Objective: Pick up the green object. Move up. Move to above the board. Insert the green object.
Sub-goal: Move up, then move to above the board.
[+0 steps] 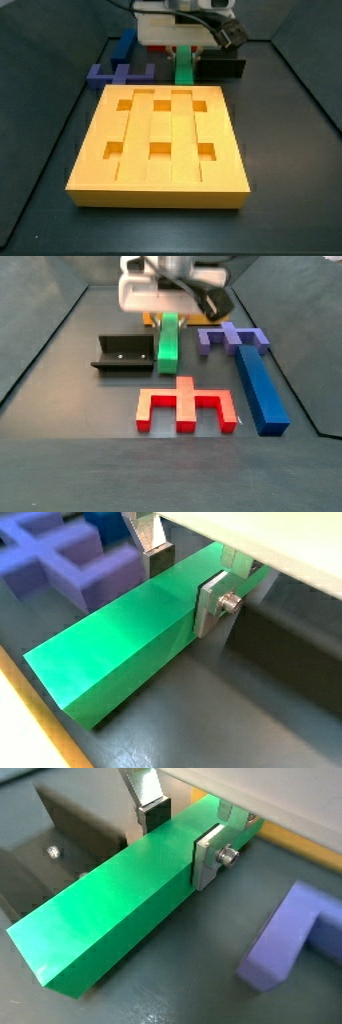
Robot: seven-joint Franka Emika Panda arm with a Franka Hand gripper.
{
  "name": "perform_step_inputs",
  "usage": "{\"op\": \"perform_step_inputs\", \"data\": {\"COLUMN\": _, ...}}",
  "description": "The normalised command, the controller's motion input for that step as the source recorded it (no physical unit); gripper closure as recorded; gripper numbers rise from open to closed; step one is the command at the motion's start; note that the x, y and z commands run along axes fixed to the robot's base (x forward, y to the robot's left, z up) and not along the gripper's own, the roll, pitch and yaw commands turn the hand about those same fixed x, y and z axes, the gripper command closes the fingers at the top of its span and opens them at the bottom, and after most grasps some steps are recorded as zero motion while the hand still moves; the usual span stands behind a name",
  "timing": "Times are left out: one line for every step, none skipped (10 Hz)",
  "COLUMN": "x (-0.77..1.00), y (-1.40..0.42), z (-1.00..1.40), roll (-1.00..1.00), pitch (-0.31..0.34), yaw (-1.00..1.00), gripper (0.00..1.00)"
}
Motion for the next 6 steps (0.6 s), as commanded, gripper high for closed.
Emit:
{"op": "perform_step_inputs", "data": {"x": -0.10, "y": -0.03, "z": 0.45, "roll": 0.01, "pitch": 0.047, "yaw": -0.03, "gripper": 1.00}}
{"op": "perform_step_inputs", "data": {"x": -0.05, "y": 0.00, "z": 0.21, "roll": 0.02, "pitch": 0.018, "yaw": -0.01, "gripper": 1.00}}
{"op": "perform_step_inputs", "data": {"x": 0.00, "y": 0.00, "z": 1.40, "roll": 0.00, "pitch": 0.000, "yaw": 0.00, "gripper": 1.00}}
{"op": "perform_step_inputs", "data": {"x": -0.01, "y": 0.00, "z": 1.40, "roll": 0.00, "pitch": 0.014, "yaw": 0.01, "gripper": 1.00}}
{"op": "perform_step_inputs", "data": {"x": -0.03, "y": 0.00, "z": 1.40, "roll": 0.00, "pitch": 0.034, "yaw": 0.00, "gripper": 1.00}}
{"op": "perform_step_inputs", "data": {"x": 0.00, "y": 0.00, "z": 1.40, "roll": 0.01, "pitch": 0.008, "yaw": 0.00, "gripper": 1.00}}
